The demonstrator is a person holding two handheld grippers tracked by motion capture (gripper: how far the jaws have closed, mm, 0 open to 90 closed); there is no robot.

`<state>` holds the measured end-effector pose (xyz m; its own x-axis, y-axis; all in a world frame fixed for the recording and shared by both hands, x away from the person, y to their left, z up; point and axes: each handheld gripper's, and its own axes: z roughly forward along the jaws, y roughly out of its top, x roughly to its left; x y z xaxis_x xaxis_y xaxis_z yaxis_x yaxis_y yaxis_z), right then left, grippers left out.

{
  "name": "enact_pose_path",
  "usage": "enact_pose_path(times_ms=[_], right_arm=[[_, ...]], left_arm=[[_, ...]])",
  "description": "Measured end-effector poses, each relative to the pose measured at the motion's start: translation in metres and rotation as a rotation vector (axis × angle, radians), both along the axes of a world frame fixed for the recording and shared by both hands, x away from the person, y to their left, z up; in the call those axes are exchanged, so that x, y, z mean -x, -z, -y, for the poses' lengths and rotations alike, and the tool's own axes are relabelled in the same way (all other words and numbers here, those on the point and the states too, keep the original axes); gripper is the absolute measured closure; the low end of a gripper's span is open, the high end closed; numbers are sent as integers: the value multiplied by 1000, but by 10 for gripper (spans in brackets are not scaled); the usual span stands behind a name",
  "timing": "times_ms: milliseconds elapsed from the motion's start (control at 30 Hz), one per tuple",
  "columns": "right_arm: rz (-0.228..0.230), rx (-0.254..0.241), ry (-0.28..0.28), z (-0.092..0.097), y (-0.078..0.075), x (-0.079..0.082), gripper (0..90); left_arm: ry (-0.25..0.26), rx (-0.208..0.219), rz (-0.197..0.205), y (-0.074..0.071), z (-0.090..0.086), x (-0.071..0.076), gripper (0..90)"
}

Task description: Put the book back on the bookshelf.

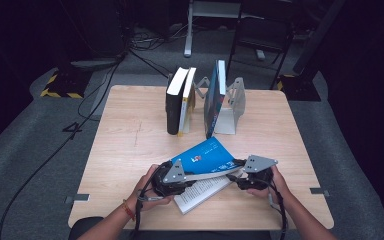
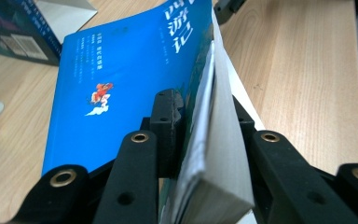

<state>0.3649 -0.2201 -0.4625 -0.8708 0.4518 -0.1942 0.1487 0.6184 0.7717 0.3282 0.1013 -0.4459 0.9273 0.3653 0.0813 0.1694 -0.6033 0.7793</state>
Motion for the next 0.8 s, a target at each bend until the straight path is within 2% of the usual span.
enact_pose_path(times_ms=[67,133,200,233,300,367,433,467,567,600,633,733,800], right_arm=[[-18,-15,-7,5,2,-6,408],[-5,-10,-25,3,4,-7,434],[20,-6,-37,0,5,-7,486],[28,2,-49,-1,5,-6,512],[59,21,-62,-6,5,-1,562],[74,34,-65,-11,3,2,593],[92,47,-67,-15,-1,6,615],[104,56,-69,-18,-4,8,623],[112,71,-75,-25,-9,12,638],[110,75,-76,-27,-11,14,642],[117,83,-82,-29,-13,15,646],[125,103,-99,-35,-15,18,654],[113,90,-114,-37,-15,18,641]], left_arm=[[0,17,-18,0,-4,-2,710],[7,17,-18,0,-7,-3,707],[2,23,-33,-1,-10,-5,702],[4,19,-55,-1,-12,-8,692],[-12,12,-76,-1,-15,-9,629],[-24,-10,-58,-2,-15,-6,564],[-37,-67,-20,-4,-11,0,509],[-39,-78,-9,-6,-9,3,480],[-67,-114,21,-7,-4,8,471],[-83,-126,37,-6,-4,9,485],[-90,-136,49,-5,-6,9,563],[-82,-131,64,-2,-13,8,656],[-73,-122,55,0,-19,6,673]])
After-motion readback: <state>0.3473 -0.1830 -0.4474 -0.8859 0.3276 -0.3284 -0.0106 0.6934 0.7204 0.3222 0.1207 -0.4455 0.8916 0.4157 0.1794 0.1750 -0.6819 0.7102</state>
